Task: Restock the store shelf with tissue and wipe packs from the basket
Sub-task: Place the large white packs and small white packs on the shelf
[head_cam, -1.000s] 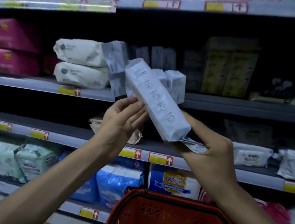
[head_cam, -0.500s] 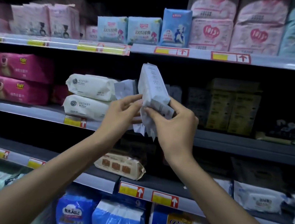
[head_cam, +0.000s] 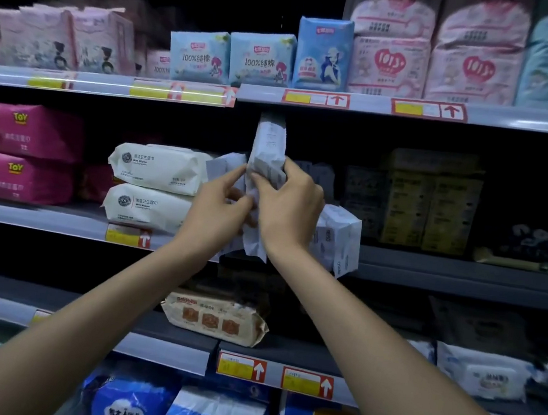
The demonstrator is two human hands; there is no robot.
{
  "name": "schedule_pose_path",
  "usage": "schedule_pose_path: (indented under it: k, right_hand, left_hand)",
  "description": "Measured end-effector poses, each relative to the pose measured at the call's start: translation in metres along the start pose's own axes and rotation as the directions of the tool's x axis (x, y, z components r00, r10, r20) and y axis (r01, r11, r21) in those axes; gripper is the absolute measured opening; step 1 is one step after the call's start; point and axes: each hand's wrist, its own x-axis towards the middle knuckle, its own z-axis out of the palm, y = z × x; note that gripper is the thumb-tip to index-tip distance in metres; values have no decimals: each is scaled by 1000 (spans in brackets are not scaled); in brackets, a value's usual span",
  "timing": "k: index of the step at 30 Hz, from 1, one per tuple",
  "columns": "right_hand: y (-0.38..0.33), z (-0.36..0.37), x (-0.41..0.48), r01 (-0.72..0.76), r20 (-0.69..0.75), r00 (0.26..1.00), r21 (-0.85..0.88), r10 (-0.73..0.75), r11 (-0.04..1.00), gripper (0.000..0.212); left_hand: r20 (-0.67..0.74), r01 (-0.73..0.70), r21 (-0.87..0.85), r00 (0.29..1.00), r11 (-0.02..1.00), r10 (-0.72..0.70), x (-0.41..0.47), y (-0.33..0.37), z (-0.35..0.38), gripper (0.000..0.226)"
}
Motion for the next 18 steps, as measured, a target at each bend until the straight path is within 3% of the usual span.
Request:
schedule_pose_path:
  k: [5,12,18]
  right_hand:
    - [13,11,8,-57,172,980,-213,95,975,22]
    - [9,0,0,-29,249,963,-271,99,962,19]
    - [4,-25,-7,14,320,943,-302,88,953,43]
  left_hand:
    - [5,11,113,1000,994,-12,-5,-18,4,66]
    - [-3,49,116,999,992,-49,-10,-22,6,72]
    - [16,76,148,997,986,-79,-21,-15,1,77]
